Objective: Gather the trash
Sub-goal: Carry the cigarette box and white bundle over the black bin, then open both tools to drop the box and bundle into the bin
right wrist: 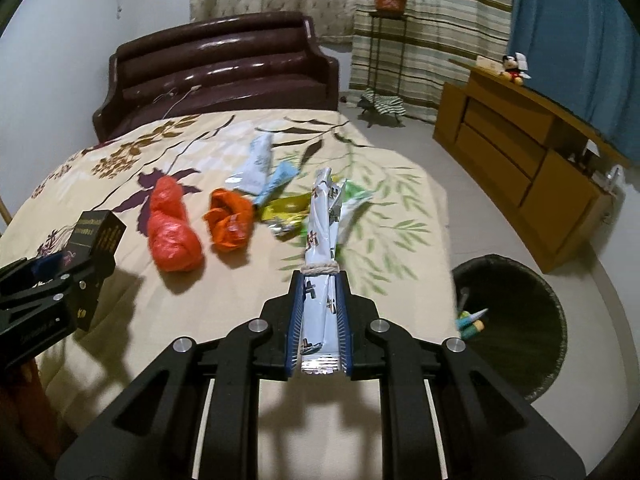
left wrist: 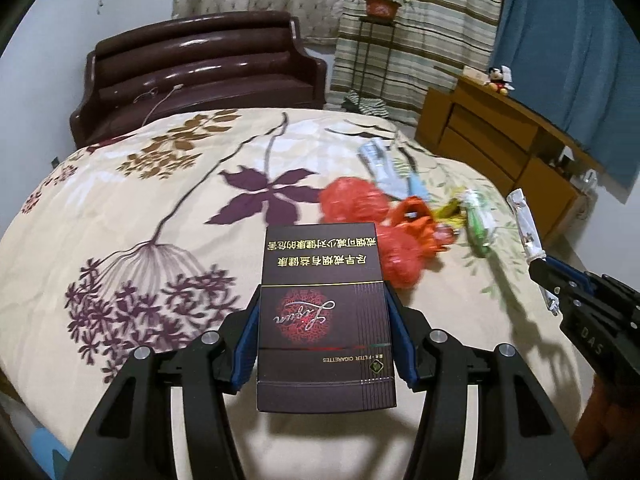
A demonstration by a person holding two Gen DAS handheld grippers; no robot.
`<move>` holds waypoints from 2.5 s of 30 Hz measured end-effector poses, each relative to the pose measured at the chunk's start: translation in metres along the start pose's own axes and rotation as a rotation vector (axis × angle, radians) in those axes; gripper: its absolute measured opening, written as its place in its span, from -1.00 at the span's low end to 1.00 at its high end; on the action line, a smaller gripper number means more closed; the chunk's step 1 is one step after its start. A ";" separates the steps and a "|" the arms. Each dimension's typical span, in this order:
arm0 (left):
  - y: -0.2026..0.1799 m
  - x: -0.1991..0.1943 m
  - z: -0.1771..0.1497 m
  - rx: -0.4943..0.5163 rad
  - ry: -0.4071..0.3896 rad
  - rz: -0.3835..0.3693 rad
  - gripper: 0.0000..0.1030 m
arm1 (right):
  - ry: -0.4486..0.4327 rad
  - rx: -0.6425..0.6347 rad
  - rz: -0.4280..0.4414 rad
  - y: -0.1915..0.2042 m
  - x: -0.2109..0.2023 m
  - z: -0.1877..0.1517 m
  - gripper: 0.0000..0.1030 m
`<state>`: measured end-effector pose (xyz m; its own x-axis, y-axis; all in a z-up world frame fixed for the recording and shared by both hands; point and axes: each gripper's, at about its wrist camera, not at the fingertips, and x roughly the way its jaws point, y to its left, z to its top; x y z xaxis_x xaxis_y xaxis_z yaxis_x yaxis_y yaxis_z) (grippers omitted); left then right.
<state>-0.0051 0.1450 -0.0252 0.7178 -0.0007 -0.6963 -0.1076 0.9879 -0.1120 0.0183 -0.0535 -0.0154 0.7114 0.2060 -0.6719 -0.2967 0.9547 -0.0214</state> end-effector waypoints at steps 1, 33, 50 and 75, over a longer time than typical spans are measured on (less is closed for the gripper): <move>-0.006 -0.001 0.001 0.010 -0.006 -0.008 0.06 | -0.004 0.008 -0.008 -0.006 -0.002 0.000 -0.69; -0.216 0.047 0.014 0.318 -0.004 -0.213 0.06 | -0.005 0.267 -0.253 -0.191 -0.009 -0.038 -0.69; -0.281 0.088 0.021 0.384 0.032 -0.220 0.06 | 0.002 0.337 -0.273 -0.239 0.006 -0.047 -0.69; -0.319 0.107 0.030 0.433 0.036 -0.205 0.23 | 0.009 0.391 -0.282 -0.264 0.018 -0.049 -0.66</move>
<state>0.1265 -0.1660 -0.0426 0.6694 -0.2002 -0.7154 0.3355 0.9407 0.0508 0.0780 -0.3125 -0.0582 0.7236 -0.0730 -0.6864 0.1704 0.9825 0.0752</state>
